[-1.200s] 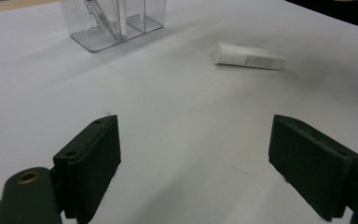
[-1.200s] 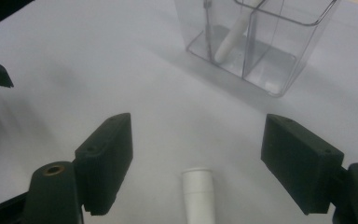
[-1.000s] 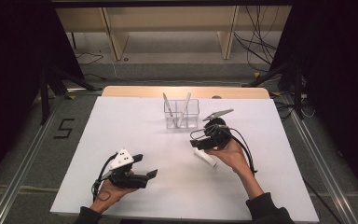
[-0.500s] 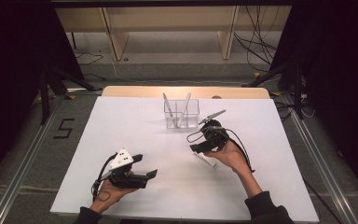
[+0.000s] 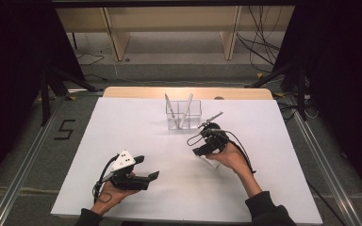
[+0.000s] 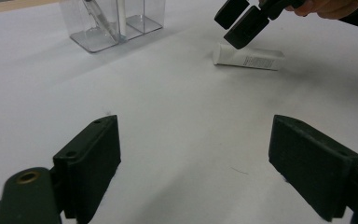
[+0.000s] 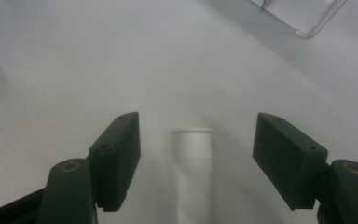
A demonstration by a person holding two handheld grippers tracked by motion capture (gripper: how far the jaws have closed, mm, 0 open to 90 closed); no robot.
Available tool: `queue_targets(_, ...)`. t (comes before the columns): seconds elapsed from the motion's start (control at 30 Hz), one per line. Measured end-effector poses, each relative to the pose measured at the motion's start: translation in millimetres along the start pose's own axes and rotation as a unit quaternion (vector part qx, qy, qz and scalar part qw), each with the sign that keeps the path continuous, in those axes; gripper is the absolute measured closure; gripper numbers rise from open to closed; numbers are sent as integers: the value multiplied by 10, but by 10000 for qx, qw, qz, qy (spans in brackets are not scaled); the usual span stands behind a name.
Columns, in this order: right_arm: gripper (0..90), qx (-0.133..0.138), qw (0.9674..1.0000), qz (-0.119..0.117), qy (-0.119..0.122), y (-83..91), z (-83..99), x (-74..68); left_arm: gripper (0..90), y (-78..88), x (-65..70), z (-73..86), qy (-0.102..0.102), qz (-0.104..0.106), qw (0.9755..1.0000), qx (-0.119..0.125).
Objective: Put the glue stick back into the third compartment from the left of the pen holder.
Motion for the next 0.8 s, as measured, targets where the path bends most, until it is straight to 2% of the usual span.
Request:
queue_targets(0.27,418,-359,9994,-27,-3,-100,40,-2,162,9,-2,3,14,-7,10000,26)
queue_targets(0.8,538,-711,9975,59,-11,-183,106,25,161,2,-11,15,7,-28,10000,-24)
Point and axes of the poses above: each handheld gripper's, and its own axes: y roughly backward along the jaws, z roughly out of its underside, x roughly to its right, the point moved 4 cm from there along -y, roughly forward along the jaws, and after that the axes turned 7 degrees about -z, right-handed, at the moved point
